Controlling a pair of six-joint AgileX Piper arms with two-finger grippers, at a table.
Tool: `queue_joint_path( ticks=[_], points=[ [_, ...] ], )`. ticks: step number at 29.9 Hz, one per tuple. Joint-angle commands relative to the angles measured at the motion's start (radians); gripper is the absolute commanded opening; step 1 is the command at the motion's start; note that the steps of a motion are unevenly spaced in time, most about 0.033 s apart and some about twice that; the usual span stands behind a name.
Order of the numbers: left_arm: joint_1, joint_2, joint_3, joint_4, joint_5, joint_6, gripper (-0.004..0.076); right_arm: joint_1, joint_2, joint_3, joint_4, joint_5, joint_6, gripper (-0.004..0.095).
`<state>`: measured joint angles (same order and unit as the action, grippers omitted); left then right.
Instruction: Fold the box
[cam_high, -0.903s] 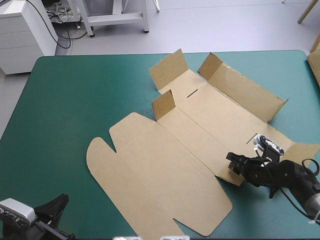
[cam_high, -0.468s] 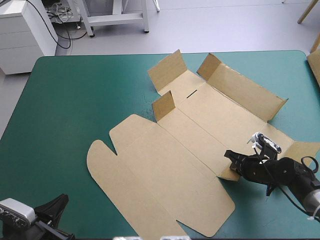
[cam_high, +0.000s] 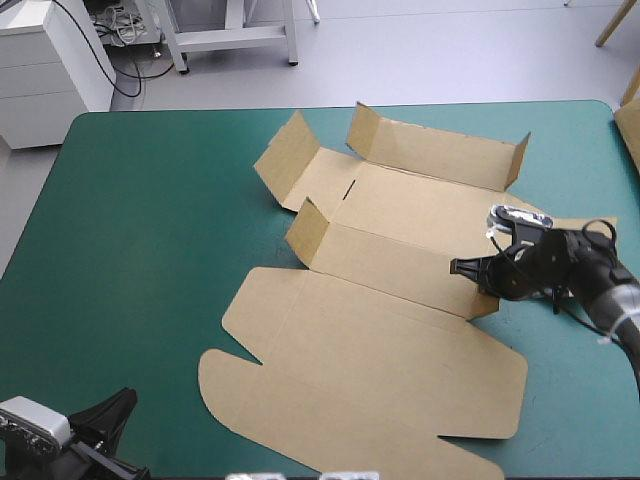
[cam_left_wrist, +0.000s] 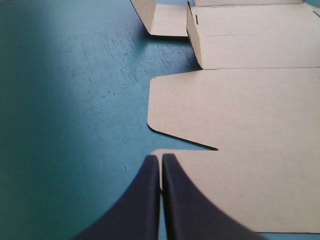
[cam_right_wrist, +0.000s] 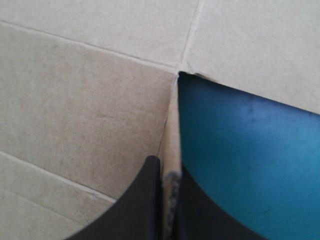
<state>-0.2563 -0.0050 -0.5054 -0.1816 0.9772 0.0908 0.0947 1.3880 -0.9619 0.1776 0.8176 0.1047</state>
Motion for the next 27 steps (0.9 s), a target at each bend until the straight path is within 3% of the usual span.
queue_joint_path(
  ticks=[1,8,17,23,27],
  points=[
    [-0.003,0.016,-0.022,-0.011,-0.075,-0.001,-0.0008,-0.003,0.095,-0.213,-0.093,0.09,-0.038,-0.001],
    [-0.003,0.016,-0.022,-0.011,-0.075,-0.001,-0.0008,-0.003,0.365,-0.607,-0.199,0.354,-0.182,-0.0012],
    [-0.003,0.016,-0.022,-0.011,-0.075,-0.001,-0.0008,0.018,0.559,-0.906,-0.203,0.353,-0.334,-0.002],
    [-0.003,0.016,-0.022,-0.011,-0.075,-0.001,-0.0008,0.145,0.62,-0.979,-0.232,0.353,-0.504,-0.002],
    [-0.003,0.016,-0.022,-0.011,-0.075,-0.001,-0.0008,0.274,0.649,-1.013,-0.316,0.353,-0.56,-0.002]
  ],
)
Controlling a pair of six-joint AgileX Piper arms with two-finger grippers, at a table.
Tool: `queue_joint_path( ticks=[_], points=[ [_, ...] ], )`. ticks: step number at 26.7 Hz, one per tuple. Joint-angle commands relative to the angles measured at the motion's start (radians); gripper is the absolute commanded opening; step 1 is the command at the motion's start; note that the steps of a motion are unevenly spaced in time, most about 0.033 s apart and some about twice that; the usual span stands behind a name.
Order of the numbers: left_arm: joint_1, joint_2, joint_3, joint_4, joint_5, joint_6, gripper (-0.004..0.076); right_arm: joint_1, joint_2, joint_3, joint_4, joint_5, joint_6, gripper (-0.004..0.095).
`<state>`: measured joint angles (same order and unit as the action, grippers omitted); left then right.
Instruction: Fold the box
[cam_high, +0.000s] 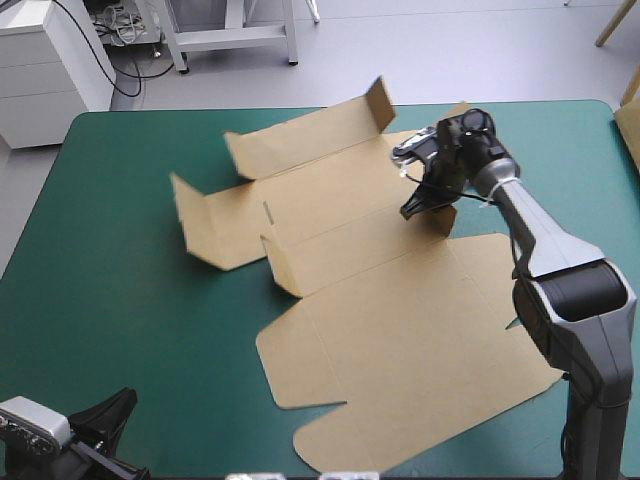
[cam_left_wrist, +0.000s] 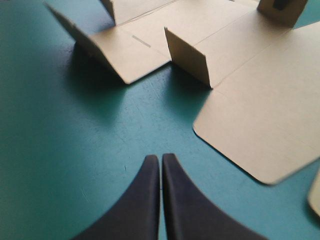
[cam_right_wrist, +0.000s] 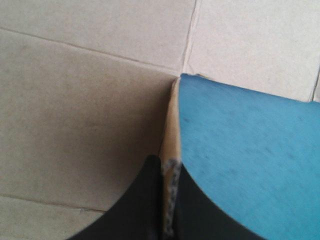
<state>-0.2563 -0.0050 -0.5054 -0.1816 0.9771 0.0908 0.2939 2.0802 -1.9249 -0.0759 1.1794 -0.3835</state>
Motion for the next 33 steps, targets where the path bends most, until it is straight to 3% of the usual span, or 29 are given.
queue_joint_path(
  ticks=[1,5,16,21,26,33],
  points=[
    [-0.003,0.016,-0.022,-0.011,-0.075,-0.001,-0.0008,0.1,-0.039,-0.058,-0.082,-0.009,-0.097,-0.002],
    [-0.003,0.016,-0.022,-0.011,-0.075,-0.001,-0.0008,0.212,-0.02,-0.08,-0.146,-0.009,-0.209,-0.002],
    [-0.003,0.016,-0.022,-0.011,-0.075,-0.001,-0.0008,0.429,-0.003,-0.102,-0.131,-0.019,-0.35,-0.002],
    [-0.003,0.016,-0.022,-0.011,-0.075,-0.001,-0.0008,0.452,0.043,-0.104,-0.145,-0.069,-0.371,-0.002],
    [-0.003,0.016,-0.022,-0.011,-0.075,-0.001,-0.0008,0.452,0.071,-0.113,-0.287,-0.115,-0.319,-0.0022],
    [-0.003,0.016,-0.022,-0.012,-0.077,-0.001,-0.0008,0.452,0.071,-0.112,-0.286,-0.163,-0.333,-0.0017]
  ],
)
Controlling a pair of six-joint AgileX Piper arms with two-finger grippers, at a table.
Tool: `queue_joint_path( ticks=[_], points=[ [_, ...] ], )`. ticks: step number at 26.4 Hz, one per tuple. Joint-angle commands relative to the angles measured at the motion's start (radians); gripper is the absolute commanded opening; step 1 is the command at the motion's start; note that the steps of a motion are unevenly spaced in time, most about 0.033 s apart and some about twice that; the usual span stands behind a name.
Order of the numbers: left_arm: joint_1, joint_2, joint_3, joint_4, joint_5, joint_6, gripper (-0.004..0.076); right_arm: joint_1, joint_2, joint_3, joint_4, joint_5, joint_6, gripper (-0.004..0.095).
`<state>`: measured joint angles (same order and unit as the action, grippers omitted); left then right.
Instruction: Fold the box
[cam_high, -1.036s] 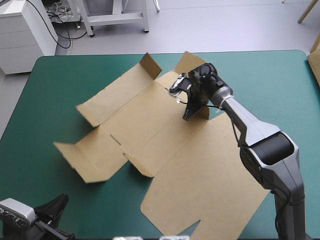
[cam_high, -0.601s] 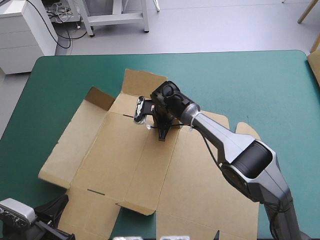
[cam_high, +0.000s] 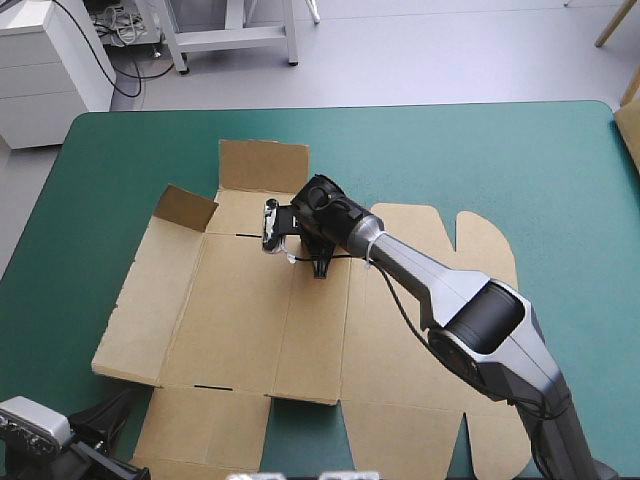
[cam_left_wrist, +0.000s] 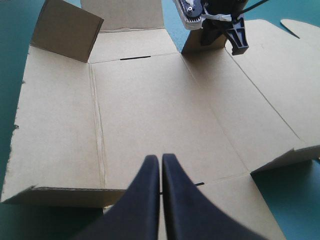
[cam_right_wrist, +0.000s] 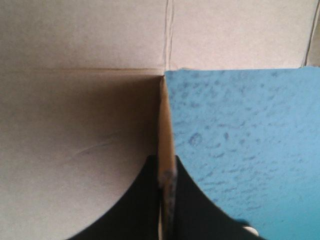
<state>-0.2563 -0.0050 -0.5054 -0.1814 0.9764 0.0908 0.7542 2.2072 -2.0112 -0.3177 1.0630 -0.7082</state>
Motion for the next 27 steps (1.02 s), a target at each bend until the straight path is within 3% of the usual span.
queue_joint_path(
  ticks=[1,2,3,6,8,11,15,17,20,21,27],
  points=[
    [-0.003,0.016,-0.022,-0.013,-0.076,-0.001,-0.0008,-0.008,-0.056,-0.028,-0.053,-0.047,-0.017,0.0019],
    [-0.003,0.016,-0.022,-0.013,-0.076,-0.001,-0.0008,-0.008,-0.056,-0.033,-0.064,-0.045,-0.017,0.006],
    [-0.003,0.016,-0.022,-0.013,-0.076,-0.001,-0.0008,-0.008,-0.056,-0.061,-0.083,-0.035,-0.015,0.0183],
    [-0.003,0.016,-0.022,-0.013,-0.076,-0.001,-0.0008,-0.008,-0.06,-0.164,-0.085,0.025,0.02,0.0419],
    [-0.003,0.016,-0.022,-0.013,-0.076,-0.001,-0.0008,-0.008,-0.062,-0.272,-0.083,0.11,0.081,0.0476],
    [-0.003,0.016,-0.022,-0.013,-0.076,-0.001,-0.0008,-0.005,-0.096,-0.338,-0.055,0.107,0.186,0.0469],
    [-0.003,0.016,-0.022,-0.013,-0.076,-0.001,-0.0008,-0.005,-0.203,-0.342,0.098,0.109,0.26,0.0396],
    [-0.003,0.016,-0.022,-0.013,-0.076,-0.001,-0.0008,-0.005,-0.258,-0.338,0.139,0.109,0.327,0.0279],
    [-0.003,0.016,-0.022,-0.013,-0.076,-0.001,-0.0008,-0.005,-0.354,-0.307,0.145,0.109,0.369,0.0016],
    [-0.003,0.016,-0.022,-0.013,-0.076,-0.001,-0.0008,-0.005,-0.397,-0.284,0.145,0.109,0.405,-0.0013],
    [-0.003,0.016,-0.022,-0.013,-0.076,-0.001,-0.0008,-0.005,-0.63,-0.051,0.131,0.107,0.543,-0.0016]
  ],
)
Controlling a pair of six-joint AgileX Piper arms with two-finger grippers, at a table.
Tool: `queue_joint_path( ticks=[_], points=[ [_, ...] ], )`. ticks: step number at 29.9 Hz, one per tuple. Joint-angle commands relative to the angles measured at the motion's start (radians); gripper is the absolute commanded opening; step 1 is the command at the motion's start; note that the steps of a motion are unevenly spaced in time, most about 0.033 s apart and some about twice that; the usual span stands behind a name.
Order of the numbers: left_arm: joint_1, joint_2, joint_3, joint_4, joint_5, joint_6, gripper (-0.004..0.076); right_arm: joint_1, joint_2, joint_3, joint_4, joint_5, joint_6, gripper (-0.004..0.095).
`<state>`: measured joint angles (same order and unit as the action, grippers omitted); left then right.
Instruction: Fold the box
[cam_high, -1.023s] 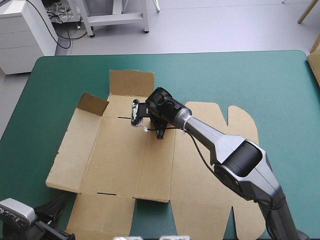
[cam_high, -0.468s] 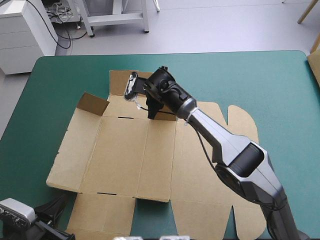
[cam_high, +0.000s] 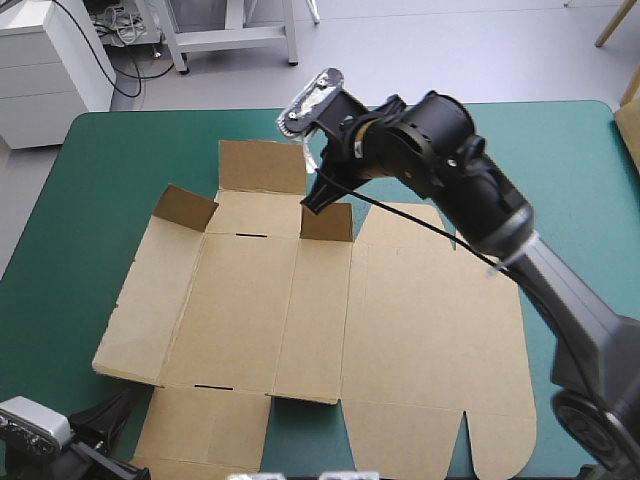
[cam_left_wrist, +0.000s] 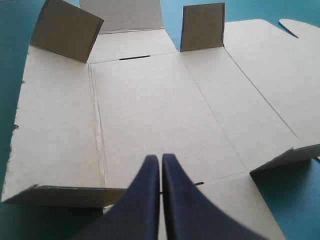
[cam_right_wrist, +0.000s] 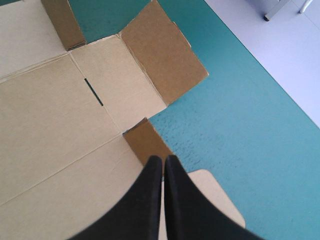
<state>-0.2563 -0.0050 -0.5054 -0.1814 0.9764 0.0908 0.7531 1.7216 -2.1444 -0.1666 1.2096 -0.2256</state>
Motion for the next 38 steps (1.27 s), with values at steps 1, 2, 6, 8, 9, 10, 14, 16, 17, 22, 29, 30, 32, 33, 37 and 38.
queue_joint_path(
  ticks=[1,2,6,8,9,10,14,16,17,22,29,30,32,33,37,38],
  points=[
    [-0.003,0.016,-0.022,-0.013,-0.076,-0.001,-0.0008,-0.004,-0.179,0.127,-0.026,-0.04,0.066,-0.0016],
    [-0.003,0.016,-0.022,-0.013,-0.076,-0.001,-0.0008,-0.004,-0.223,0.184,-0.043,-0.04,0.09,-0.0016],
    [-0.003,0.016,-0.022,-0.013,-0.076,-0.001,-0.0008,-0.004,-0.402,0.425,-0.127,-0.04,0.206,-0.0016],
    [-0.003,0.016,-0.022,-0.013,-0.076,-0.001,-0.0008,-0.004,-0.484,0.537,-0.156,-0.042,0.253,-0.0016],
    [-0.003,0.016,-0.022,-0.013,-0.076,-0.001,-0.0008,-0.004,-0.53,0.599,-0.166,-0.051,0.274,-0.0016],
    [-0.003,0.016,-0.022,-0.013,-0.076,-0.001,-0.0008,-0.004,-0.576,0.661,-0.172,-0.066,0.292,-0.0016],
    [-0.003,0.016,-0.022,-0.013,-0.076,-0.001,-0.0008,-0.004,-0.75,0.889,-0.172,-0.142,0.328,-0.0016],
    [-0.003,0.016,-0.022,-0.013,-0.076,-0.001,-0.0008,-0.004,-0.838,1.0,-0.164,-0.174,0.335,-0.0016],
    [-0.003,0.016,-0.022,-0.013,-0.076,-0.001,-0.0008,-0.004,-0.872,1.041,-0.158,-0.188,0.346,-0.0016],
    [-0.003,0.016,-0.022,-0.013,-0.076,-0.001,-0.0008,-0.004,-1.055,1.262,-0.11,-0.307,0.391,-0.0016],
    [-0.003,0.016,-0.022,-0.013,-0.076,-0.001,-0.0008,-0.004,-1.236,1.508,-0.083,-0.411,0.407,-0.0016],
    [-0.003,0.016,-0.022,-0.013,-0.074,-0.001,-0.0008,-0.004,-1.257,1.538,-0.083,-0.414,0.407,-0.0016],
    [-0.003,0.016,-0.022,-0.013,-0.074,-0.001,-0.0008,-0.004,-1.292,1.582,-0.069,-0.421,0.407,-0.0016],
    [-0.003,0.016,-0.022,-0.013,-0.074,-0.001,-0.0008,-0.004,-1.313,1.601,-0.058,-0.426,0.407,-0.0016],
    [-0.003,0.016,-0.022,-0.013,-0.074,-0.001,-0.0008,-0.004,-1.369,1.647,-0.034,-0.442,0.407,-0.0016],
    [-0.003,0.016,-0.022,-0.013,-0.074,-0.001,-0.0008,-0.004,-1.381,1.647,-0.033,-0.449,0.407,-0.0016]
  ],
)
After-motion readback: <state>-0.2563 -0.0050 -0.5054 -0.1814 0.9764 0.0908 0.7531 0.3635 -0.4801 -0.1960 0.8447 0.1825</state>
